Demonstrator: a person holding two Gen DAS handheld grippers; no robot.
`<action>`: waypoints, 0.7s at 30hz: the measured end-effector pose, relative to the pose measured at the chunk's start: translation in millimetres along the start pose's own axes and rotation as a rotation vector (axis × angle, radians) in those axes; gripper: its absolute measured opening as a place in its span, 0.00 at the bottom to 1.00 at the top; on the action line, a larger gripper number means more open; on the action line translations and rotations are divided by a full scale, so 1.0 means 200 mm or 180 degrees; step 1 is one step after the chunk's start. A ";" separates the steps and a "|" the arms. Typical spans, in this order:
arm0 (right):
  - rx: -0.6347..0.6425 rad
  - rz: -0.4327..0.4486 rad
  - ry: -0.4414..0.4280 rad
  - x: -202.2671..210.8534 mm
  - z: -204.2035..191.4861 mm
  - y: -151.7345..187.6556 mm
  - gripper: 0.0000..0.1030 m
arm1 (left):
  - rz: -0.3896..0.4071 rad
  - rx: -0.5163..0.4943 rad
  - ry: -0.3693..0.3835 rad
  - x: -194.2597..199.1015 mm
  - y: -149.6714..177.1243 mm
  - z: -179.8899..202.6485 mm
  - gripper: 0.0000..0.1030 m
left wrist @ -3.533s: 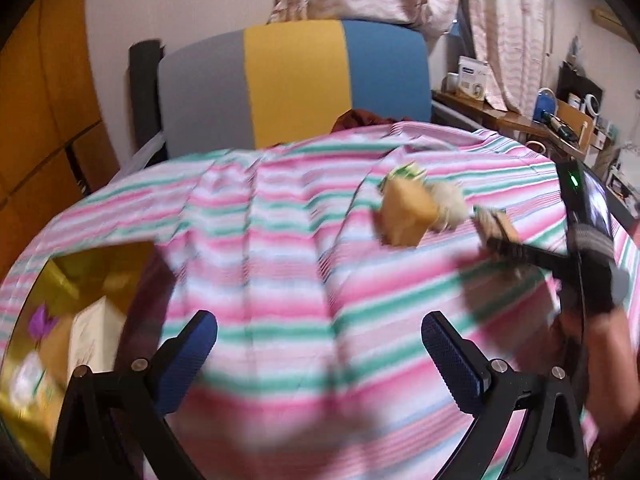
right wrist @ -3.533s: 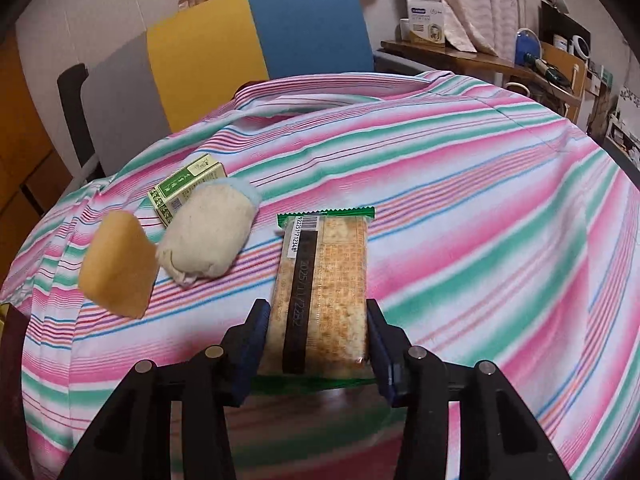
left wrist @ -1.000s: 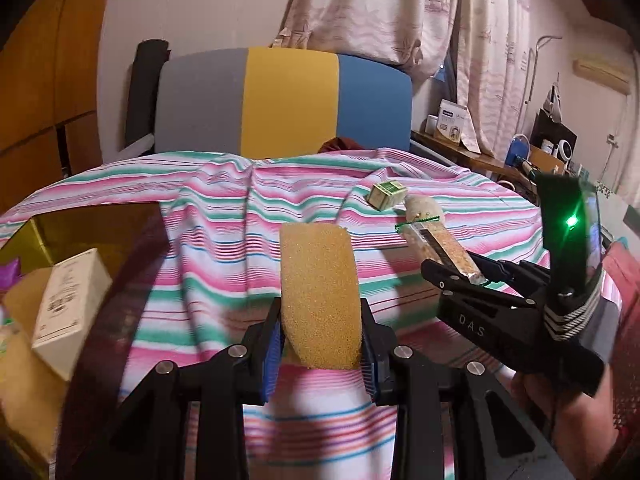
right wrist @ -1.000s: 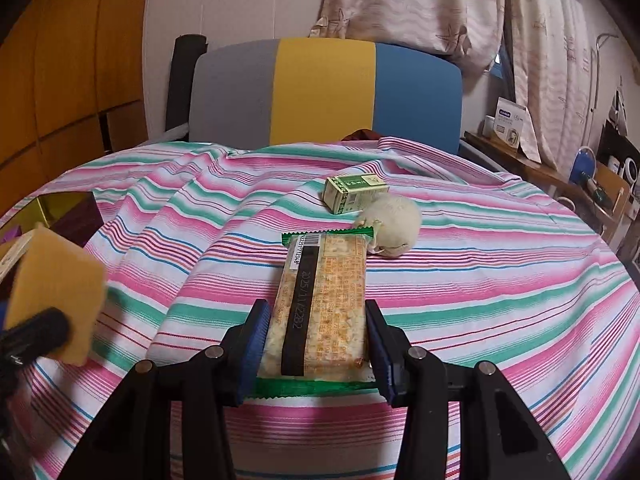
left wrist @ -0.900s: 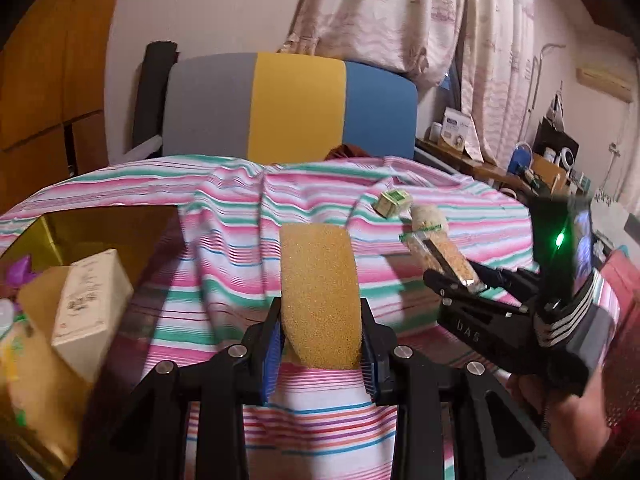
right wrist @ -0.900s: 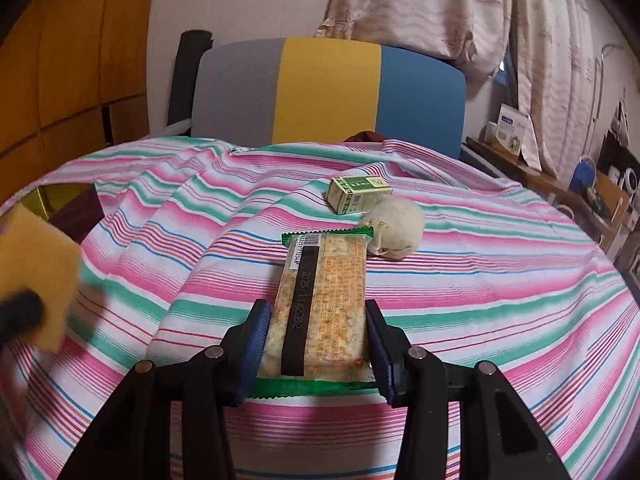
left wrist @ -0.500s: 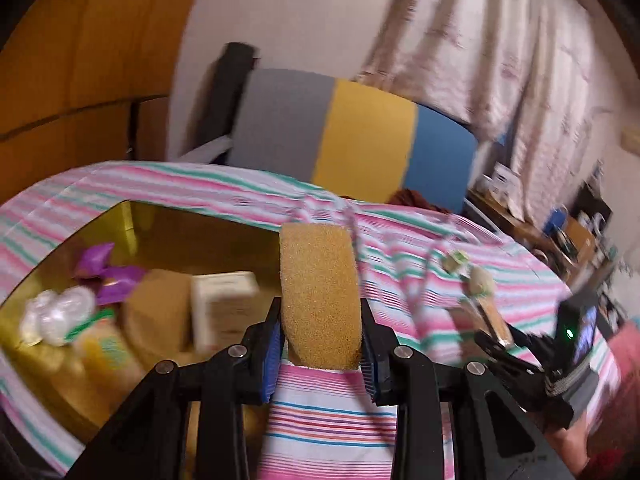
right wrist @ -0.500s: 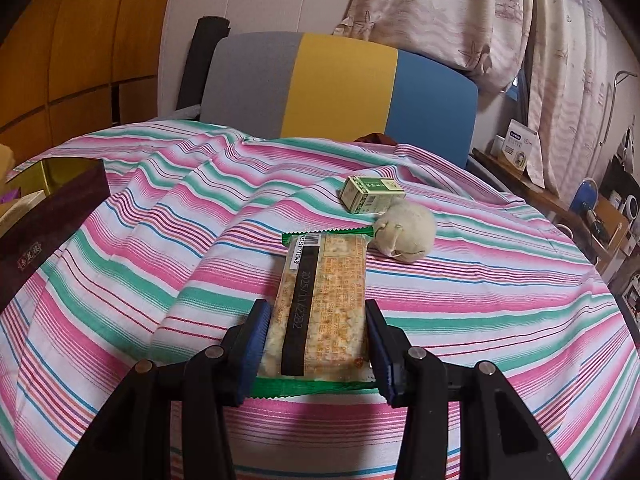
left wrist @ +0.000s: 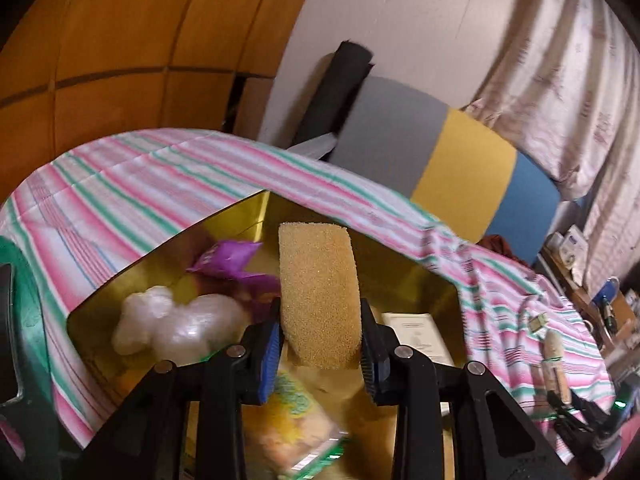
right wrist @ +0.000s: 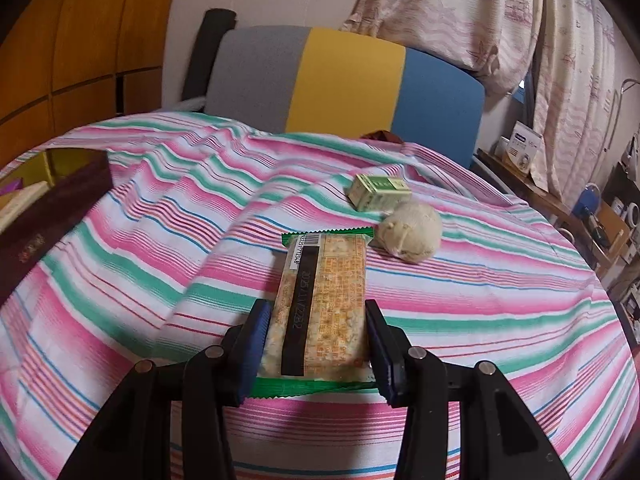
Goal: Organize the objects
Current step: 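Carry the sponge cake and cracker pack over the gold tray and release both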
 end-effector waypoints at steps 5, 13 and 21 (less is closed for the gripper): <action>-0.0265 0.0110 -0.0351 0.09 -0.10 -0.07 0.46 | -0.0165 0.0077 -0.0061 -0.06 0.05 -0.08 0.42; -0.0120 0.0215 -0.0910 0.19 -0.44 -0.19 0.45 | 0.0131 -0.0046 -0.0263 0.05 0.10 -0.08 0.79; -0.0014 0.0221 -0.1299 0.23 -0.68 -0.34 0.46 | 0.0198 0.0199 -0.0452 0.08 0.05 -0.21 0.77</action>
Point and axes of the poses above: each gripper's, at about its wrist camera, not at the fingertips, and x roughly against the way its jaws point, z to its right, y to its underside, the point moved 4 cm from there along -x, roughly the way its jaws point, and after that the axes turned 7 degrees about -x, right-handed, at the moved point
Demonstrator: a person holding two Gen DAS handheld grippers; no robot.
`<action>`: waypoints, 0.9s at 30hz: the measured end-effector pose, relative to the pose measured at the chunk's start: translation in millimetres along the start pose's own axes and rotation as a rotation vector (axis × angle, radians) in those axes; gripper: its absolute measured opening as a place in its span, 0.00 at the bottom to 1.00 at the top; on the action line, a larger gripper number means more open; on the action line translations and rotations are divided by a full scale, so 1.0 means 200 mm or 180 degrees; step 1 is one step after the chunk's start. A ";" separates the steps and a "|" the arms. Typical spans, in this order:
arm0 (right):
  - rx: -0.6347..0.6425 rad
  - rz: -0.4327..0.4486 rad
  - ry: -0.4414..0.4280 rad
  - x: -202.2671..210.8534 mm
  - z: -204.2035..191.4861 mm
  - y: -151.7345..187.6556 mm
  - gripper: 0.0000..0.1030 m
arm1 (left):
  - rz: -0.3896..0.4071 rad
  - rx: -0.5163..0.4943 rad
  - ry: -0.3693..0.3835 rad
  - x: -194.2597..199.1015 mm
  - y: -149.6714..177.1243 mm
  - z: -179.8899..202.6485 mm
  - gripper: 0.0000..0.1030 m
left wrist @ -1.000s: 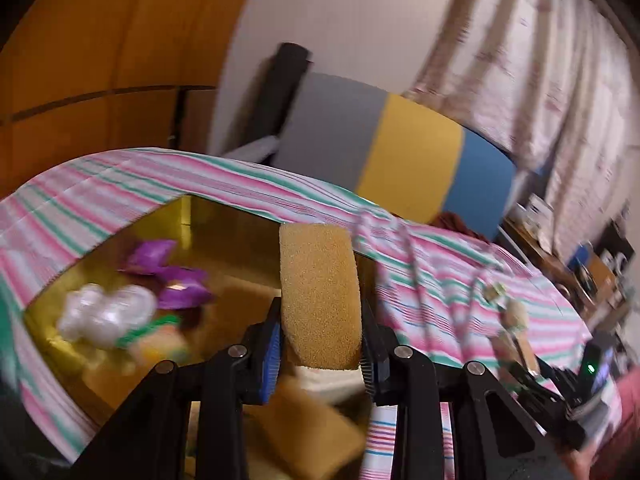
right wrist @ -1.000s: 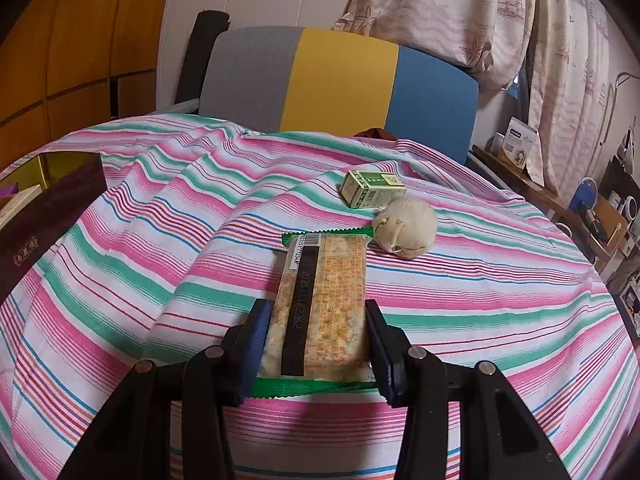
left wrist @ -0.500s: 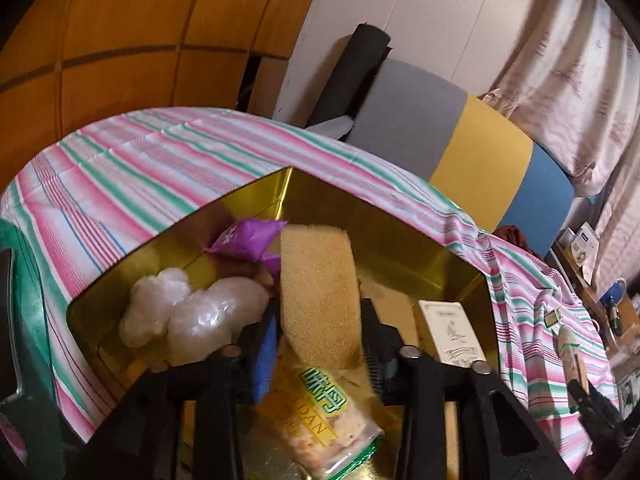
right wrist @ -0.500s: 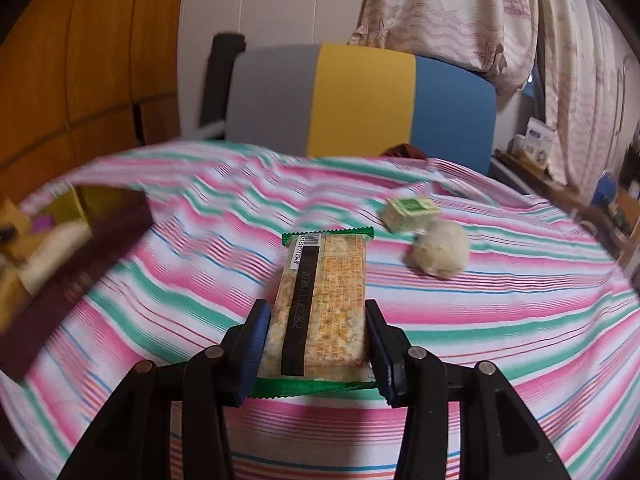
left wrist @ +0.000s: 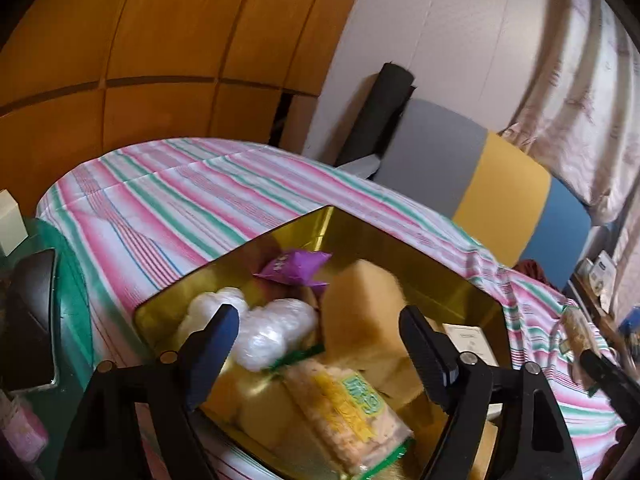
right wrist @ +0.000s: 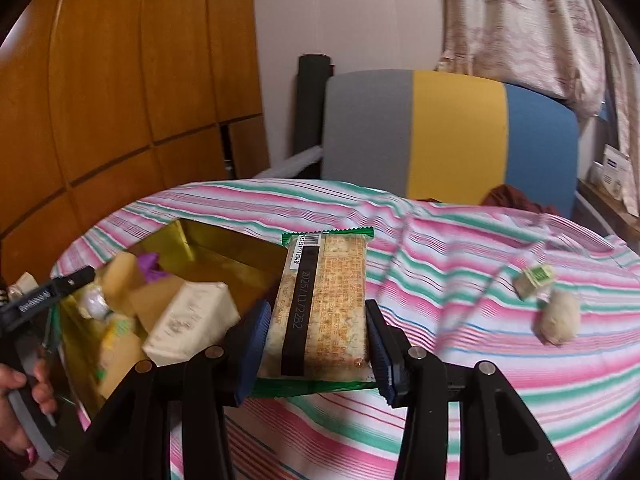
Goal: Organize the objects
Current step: 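Carry the sponge cake and cracker pack over the gold tray and release both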
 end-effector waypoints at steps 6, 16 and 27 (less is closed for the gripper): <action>0.0032 -0.0016 -0.0138 -0.05 -0.11 -0.05 0.45 | -0.0476 0.0077 -0.0118 -0.17 0.01 -0.07 0.42; 0.0495 -0.0207 -0.0300 -0.18 -0.34 -0.09 0.46 | -0.0411 -0.0077 0.0116 -0.15 -0.04 0.06 0.68; 0.0994 -0.0740 -0.0394 -0.51 -0.46 -0.09 0.46 | -0.0031 0.0024 -0.0195 0.08 -0.02 -0.04 0.89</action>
Point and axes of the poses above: each gripper's, at about its wrist camera, not at the fingertips, and x roughly against the way its jaws point, z to its right, y to its underside, the point moved 4 cm from there along -x, roughly the way its jaws point, and after that the axes turned 7 degrees about -x, right-handed, at the moved point
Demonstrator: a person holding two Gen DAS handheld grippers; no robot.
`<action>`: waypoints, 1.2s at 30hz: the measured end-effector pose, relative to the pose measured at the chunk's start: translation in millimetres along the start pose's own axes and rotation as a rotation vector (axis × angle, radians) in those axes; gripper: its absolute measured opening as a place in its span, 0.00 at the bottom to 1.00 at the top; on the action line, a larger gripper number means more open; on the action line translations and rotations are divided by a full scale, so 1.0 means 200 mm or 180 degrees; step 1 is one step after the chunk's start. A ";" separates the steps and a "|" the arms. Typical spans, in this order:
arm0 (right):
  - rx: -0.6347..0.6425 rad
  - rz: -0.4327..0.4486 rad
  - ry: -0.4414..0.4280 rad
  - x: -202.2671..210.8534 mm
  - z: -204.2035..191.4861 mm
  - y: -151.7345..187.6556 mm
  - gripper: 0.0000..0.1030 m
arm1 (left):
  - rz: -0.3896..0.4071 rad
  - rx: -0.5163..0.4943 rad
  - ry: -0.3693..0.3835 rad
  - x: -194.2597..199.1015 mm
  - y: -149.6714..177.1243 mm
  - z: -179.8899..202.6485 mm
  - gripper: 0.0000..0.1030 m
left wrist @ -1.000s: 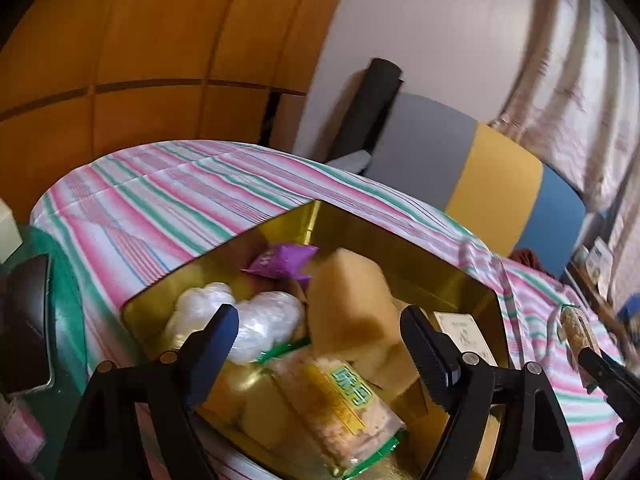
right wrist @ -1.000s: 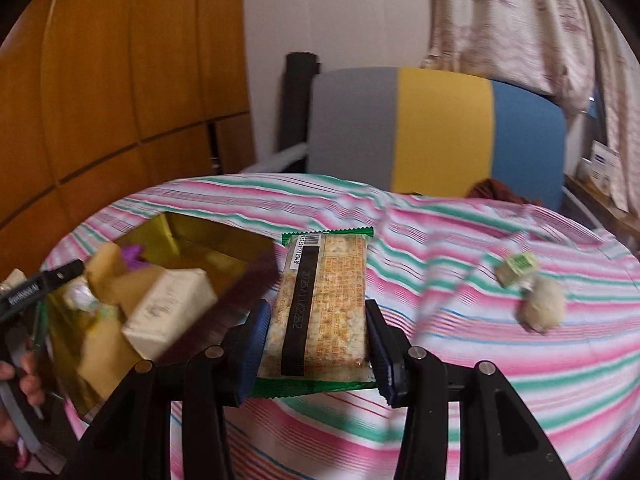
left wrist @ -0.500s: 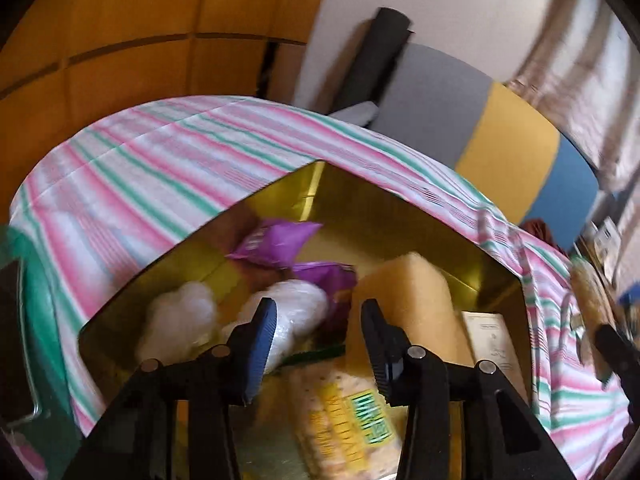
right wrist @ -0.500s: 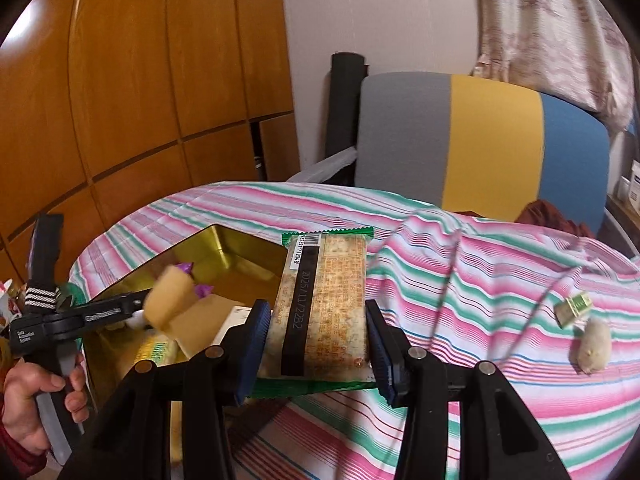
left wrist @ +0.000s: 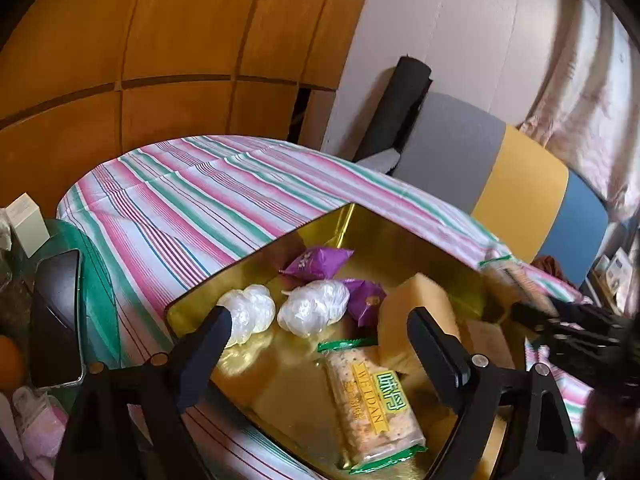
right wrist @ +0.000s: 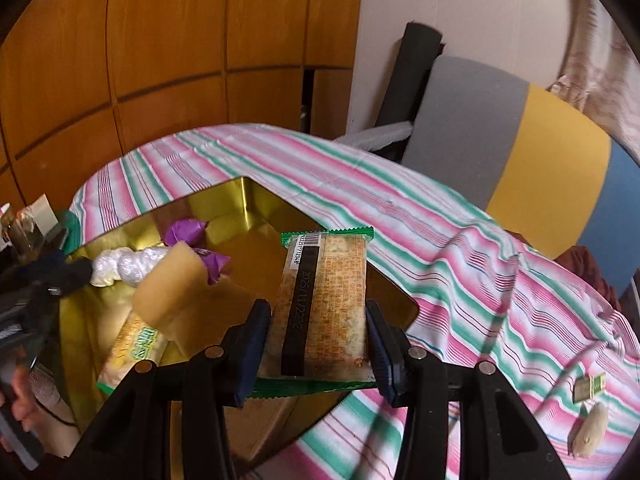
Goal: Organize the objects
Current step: 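Carry the sponge cake and cracker pack over the gold tray and release both, then return both open tools from the tray to the remaining snacks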
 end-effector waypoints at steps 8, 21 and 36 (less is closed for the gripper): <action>0.0156 -0.0082 0.0260 -0.10 0.01 -0.07 0.46 | 0.0056 0.0013 0.0095 0.05 0.00 0.04 0.97; -0.0711 0.0096 0.0112 0.13 0.20 0.08 0.47 | 0.0023 -0.0075 0.0333 0.11 0.03 0.17 0.99; -0.1400 -0.0064 0.0238 0.23 0.37 0.38 0.47 | 0.0054 -0.0491 0.0663 0.24 0.10 0.42 1.00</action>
Point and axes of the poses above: each gripper's, at about its wrist camera, not at the fingertips, and x roughly against the way its jaws point, z to its right, y to its underside, the point moved 4 cm from there along -x, roughly the way its jaws point, and after that the axes turned 7 degrees about -x, right-handed, at the moved point
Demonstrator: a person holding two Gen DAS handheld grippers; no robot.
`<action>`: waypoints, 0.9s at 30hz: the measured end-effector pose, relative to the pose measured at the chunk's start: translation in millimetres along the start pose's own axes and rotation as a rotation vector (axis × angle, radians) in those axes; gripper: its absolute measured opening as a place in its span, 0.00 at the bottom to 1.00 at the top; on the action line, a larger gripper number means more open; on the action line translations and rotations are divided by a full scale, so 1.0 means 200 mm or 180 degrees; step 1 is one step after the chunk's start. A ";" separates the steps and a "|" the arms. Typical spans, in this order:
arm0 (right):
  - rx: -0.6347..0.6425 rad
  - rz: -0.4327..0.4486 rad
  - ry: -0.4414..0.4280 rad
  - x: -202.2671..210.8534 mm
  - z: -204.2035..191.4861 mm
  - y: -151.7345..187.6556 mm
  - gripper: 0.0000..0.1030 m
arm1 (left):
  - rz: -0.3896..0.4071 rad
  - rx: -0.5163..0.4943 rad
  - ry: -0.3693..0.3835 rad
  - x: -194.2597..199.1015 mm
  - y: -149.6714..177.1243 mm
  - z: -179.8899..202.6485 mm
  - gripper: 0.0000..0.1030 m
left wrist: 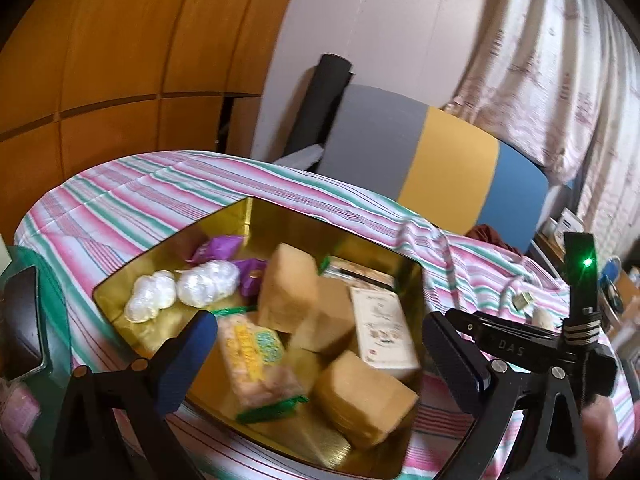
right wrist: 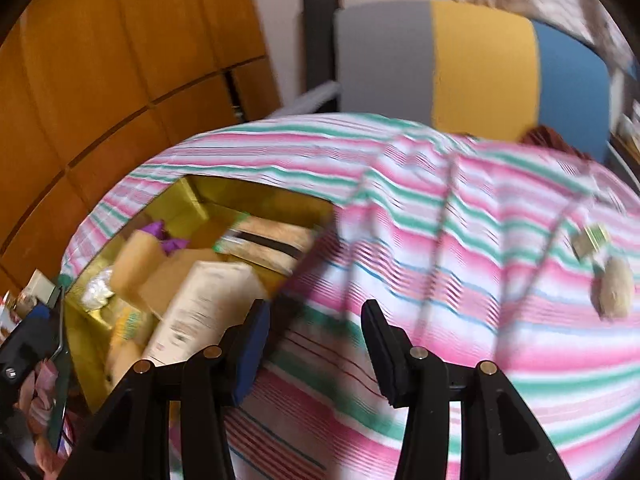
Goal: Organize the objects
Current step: 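Return both open tools from the tray to the remaining snacks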
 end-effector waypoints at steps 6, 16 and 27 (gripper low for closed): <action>-0.0444 -0.0035 0.0304 0.07 0.35 0.09 0.47 | -0.0203 -0.0298 0.0221 -0.03 0.05 0.18 1.00; -0.1353 0.0220 0.0753 0.24 0.98 0.13 0.66 | -0.0413 -0.0663 0.0453 -0.06 0.13 0.45 1.00; -0.1658 0.0537 0.1054 0.22 1.34 -0.17 0.66 | -0.0554 -0.0978 0.0559 -0.10 0.18 0.69 1.00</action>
Point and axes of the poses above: each gripper's, at about its wrist camera, not at the fingertips, and x roughly against the way its jaws point, z to its right, y to its underside, the point moved 4 cm from there along -x, roughly the way its jaws point, and after that the axes turned 7 degrees about -x, right-handed, at the moved point
